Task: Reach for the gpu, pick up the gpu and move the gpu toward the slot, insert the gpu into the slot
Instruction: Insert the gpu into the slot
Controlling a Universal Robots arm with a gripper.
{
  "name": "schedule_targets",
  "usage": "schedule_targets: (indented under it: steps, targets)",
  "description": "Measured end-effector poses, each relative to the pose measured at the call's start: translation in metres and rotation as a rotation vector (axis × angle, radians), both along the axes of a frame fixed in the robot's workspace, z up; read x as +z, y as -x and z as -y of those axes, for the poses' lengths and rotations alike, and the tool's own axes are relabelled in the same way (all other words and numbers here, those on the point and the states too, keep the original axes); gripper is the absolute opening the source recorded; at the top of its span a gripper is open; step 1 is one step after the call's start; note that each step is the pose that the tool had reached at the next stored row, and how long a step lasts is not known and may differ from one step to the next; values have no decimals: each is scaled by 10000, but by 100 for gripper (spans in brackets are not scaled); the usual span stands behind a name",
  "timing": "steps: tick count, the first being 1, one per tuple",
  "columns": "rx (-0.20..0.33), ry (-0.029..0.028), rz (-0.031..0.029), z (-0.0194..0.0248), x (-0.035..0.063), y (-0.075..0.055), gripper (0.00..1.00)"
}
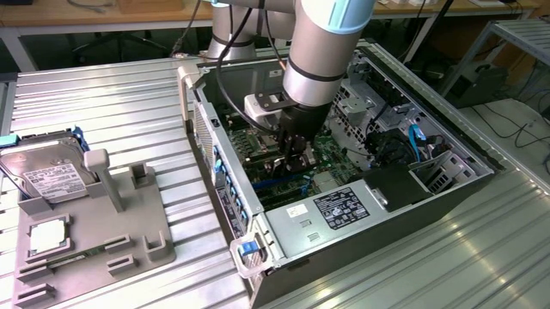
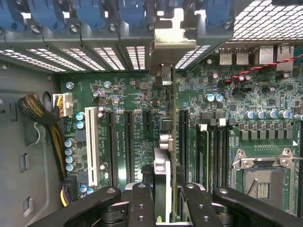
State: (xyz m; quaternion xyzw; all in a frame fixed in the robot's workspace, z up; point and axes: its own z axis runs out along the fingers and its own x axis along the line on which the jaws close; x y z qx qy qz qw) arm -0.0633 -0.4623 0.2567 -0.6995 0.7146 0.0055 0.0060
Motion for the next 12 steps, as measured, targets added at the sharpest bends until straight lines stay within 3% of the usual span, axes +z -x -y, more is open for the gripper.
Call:
schedule_targets:
  steps: [12]
  targets:
    - [2,1,0,0,-5,71,27]
